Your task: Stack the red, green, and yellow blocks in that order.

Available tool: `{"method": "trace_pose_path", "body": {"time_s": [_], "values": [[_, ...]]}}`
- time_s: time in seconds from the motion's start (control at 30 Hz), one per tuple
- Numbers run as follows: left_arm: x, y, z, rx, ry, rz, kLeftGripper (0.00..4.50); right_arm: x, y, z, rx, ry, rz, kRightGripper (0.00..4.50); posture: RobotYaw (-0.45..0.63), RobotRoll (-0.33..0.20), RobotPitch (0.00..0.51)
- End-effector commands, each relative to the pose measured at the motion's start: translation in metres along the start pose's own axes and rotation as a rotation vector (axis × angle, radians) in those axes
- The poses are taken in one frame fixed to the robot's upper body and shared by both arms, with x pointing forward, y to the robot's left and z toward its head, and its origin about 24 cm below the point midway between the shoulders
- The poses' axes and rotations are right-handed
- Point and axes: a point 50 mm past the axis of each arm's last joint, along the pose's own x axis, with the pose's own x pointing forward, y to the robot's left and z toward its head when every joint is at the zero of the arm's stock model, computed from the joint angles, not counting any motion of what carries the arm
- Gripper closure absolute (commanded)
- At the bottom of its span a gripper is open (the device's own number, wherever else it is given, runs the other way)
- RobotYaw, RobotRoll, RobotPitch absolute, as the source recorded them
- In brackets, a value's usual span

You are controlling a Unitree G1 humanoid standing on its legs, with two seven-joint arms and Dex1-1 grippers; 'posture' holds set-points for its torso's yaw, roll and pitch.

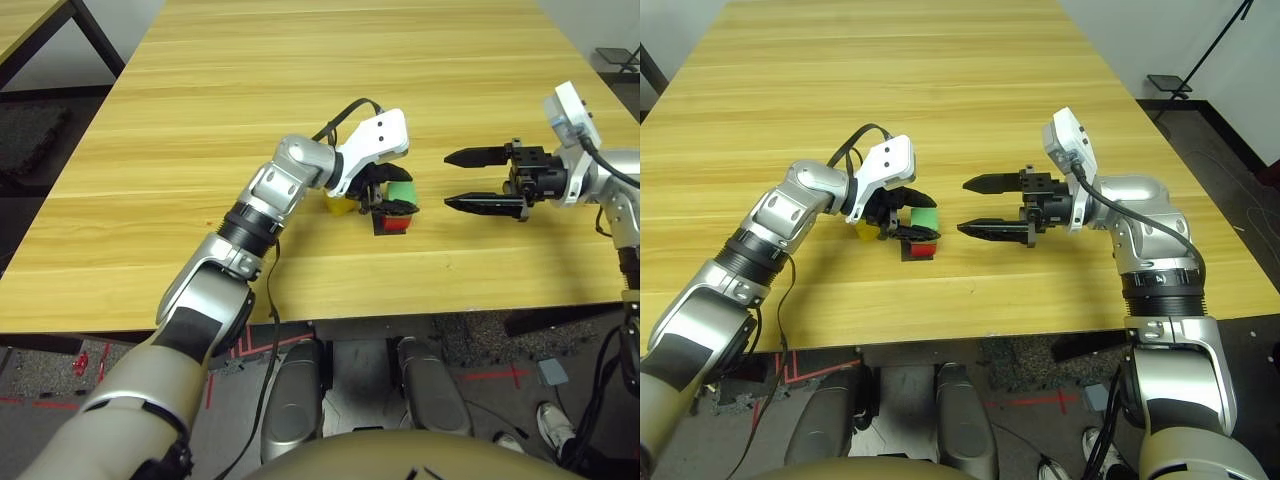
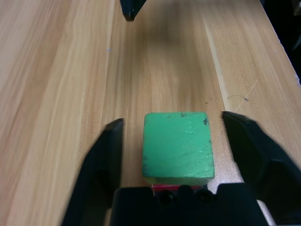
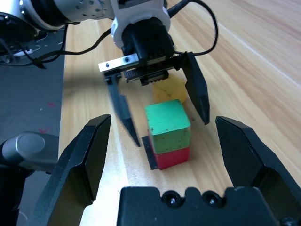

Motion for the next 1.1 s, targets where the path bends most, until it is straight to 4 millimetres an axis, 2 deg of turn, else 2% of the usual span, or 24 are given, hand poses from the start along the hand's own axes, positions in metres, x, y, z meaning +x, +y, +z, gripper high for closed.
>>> {"method": "trace_pose_path", "body": {"time_s": [0.03, 0.1, 0.17, 0.3, 0.4, 0.57, 1.1], "values": [[-0.022, 0.006, 0.018, -0.026, -0.053, 0.107, 0.02, -0.005, -0.005, 0.006, -0.028, -0.001, -0.018, 0.00, 0.17, -0.063, 0.099], [-0.042, 0.008, 0.025, -0.053, -0.071, 0.196, 0.02, -0.006, -0.006, 0.008, -0.031, -0.002, -0.017, 0.00, 0.19, -0.066, 0.096], [-0.059, 0.004, 0.022, -0.073, -0.060, 0.255, 0.02, -0.006, -0.007, 0.008, -0.030, -0.003, -0.016, 0.00, 0.20, -0.069, 0.092], [-0.081, -0.009, 0.000, -0.121, -0.001, 0.323, 0.02, -0.005, -0.010, 0.010, -0.031, -0.005, -0.019, 0.00, 0.22, -0.077, 0.087], [-0.086, -0.015, -0.018, -0.165, 0.037, 0.362, 0.02, -0.004, -0.014, 0.013, -0.036, -0.010, -0.022, 0.00, 0.23, -0.083, 0.082], [-0.082, -0.014, -0.040, -0.207, 0.049, 0.431, 0.02, -0.002, -0.018, 0.017, -0.046, -0.015, -0.015, 0.00, 0.23, -0.089, 0.086], [-0.054, -0.012, -0.065, -0.233, 0.088, 0.374, 0.02, 0.000, -0.016, 0.017, -0.039, -0.017, 0.006, 0.00, 0.19, -0.089, 0.112]]}}
